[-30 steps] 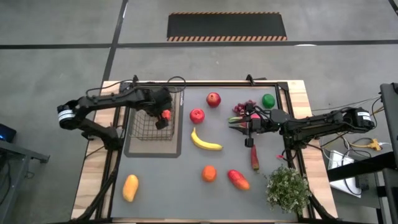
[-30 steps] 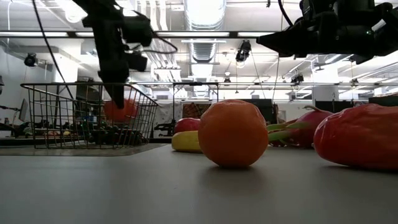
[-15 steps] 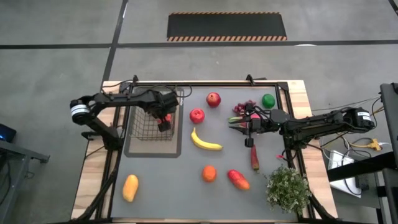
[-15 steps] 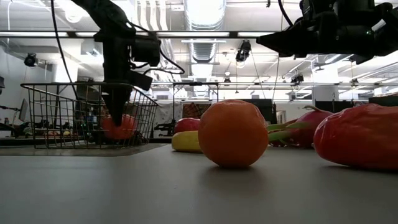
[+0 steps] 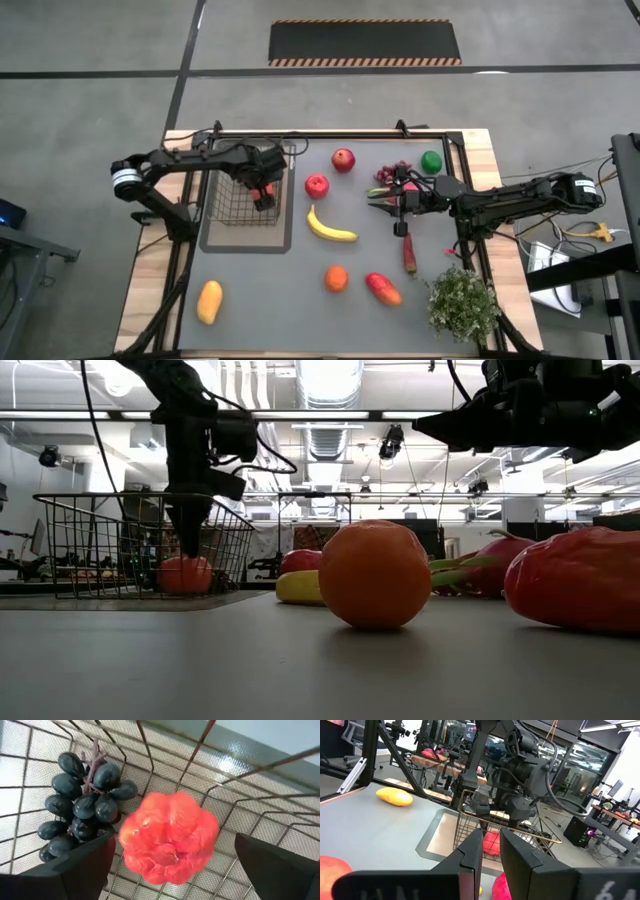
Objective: Build produce basket
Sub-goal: Put the yellow mango into the gold wire basket
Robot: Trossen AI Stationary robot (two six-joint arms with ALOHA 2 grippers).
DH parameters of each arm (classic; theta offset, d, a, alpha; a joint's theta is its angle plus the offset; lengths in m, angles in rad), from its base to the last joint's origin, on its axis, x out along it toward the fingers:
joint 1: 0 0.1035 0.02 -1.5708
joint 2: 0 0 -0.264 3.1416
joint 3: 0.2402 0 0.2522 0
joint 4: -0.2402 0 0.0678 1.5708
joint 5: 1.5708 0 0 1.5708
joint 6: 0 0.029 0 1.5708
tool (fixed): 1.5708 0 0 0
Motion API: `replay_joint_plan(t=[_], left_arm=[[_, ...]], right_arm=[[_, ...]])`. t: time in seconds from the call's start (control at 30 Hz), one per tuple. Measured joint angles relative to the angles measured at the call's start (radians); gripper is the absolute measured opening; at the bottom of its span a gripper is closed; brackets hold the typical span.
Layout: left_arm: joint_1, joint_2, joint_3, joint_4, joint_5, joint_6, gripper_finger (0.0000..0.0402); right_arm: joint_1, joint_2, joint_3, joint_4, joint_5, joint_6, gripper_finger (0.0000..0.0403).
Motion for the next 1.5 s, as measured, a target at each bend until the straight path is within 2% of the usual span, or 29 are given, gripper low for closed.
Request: replay_joint_plan(t=[0.37, 0.57, 0.73, 1.0, 1.27, 1.5], left_arm=[[-0.014, -0.034, 0.166, -0.207, 0.028, -0.003, 0.0389], [-0.093, -0.117, 0.323, -0.295, 0.060, -0.123, 0.0389], [-0.214, -0.200, 0.356, -0.258, 0.140, -0.358, 0.0389], [-0.578, -0.240, 0.294, -0.272, 0.128, -0.911, 0.0389], [-0.936, -0.146, 0.281, -0.438, 0.143, -1.455, 0.0389], [-1.088, -0.051, 0.230, -0.446, 0.194, -1.688, 0.0389]], right_arm=[[0.000, 0.000, 0.000, 0.000, 0.000, 0.000, 0.0056], [0.000, 0.000, 0.000, 0.000, 0.000, 0.000, 0.0056], [0.000, 0.000, 0.000, 0.000, 0.000, 0.000, 0.0056], [0.000, 0.000, 0.000, -0.003, 0.000, 0.004, 0.0056], [0.000, 0.000, 0.000, -0.004, 0.000, 0.004, 0.0056], [0.000, 0.000, 0.000, -0.003, 0.000, 0.007, 0.0056]])
